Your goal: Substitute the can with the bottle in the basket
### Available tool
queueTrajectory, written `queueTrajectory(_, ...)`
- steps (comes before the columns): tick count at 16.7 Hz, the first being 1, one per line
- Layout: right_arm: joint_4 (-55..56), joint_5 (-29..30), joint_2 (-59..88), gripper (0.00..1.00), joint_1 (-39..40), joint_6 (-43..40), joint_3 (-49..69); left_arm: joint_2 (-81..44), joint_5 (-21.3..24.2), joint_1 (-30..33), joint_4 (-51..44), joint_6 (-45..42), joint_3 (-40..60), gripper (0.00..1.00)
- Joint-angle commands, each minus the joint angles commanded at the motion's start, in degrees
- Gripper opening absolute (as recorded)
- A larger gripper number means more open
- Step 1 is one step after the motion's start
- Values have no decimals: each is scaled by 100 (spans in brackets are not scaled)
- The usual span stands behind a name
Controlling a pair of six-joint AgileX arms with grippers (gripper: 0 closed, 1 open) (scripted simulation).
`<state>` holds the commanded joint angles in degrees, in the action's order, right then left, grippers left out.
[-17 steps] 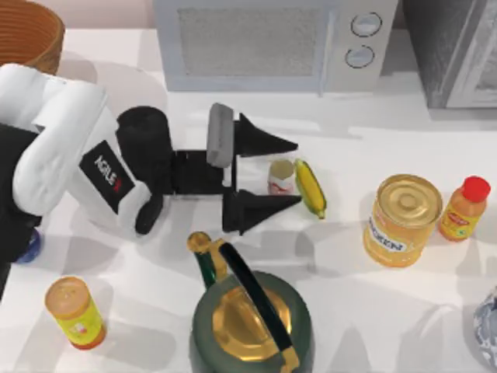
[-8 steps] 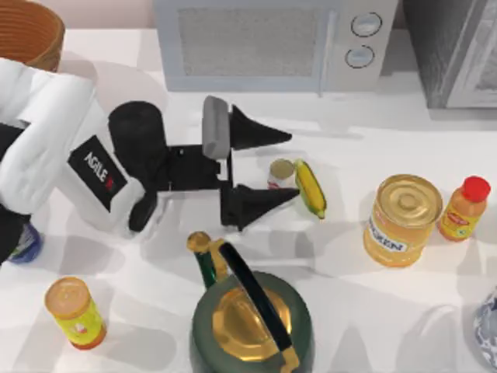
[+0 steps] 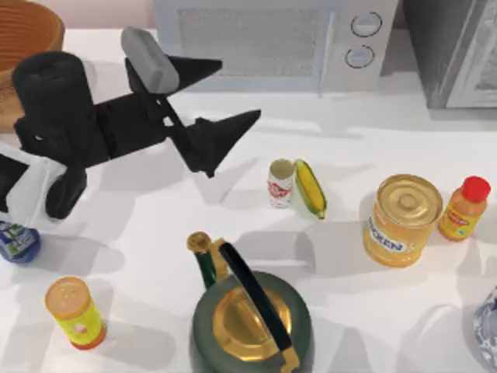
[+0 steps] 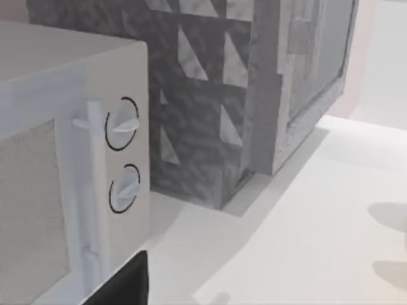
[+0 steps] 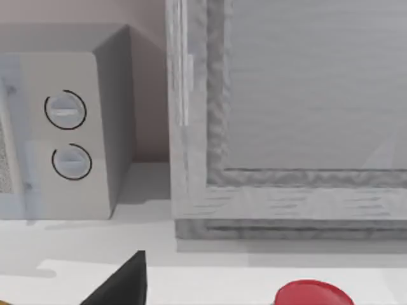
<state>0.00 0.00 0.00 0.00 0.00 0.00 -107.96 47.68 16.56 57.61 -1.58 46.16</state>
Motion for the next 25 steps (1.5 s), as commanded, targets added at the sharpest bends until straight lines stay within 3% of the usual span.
queueTrajectory(8, 0, 0, 0, 100, 0, 0, 0, 5543, -2527, -607, -2622, 26, -2525, 100)
queueTrajectory(14, 0, 0, 0, 100, 0, 0, 0, 8996, -3999, -1201, -4572, 95, -3931, 100)
queueTrajectory(19, 0, 0, 0, 100, 0, 0, 0, 10570, -4673, -1588, -5603, 148, -4537, 100)
queueTrajectory(25, 0, 0, 0, 100, 0, 0, 0, 10796, -4768, -1657, -5761, 158, -4616, 100)
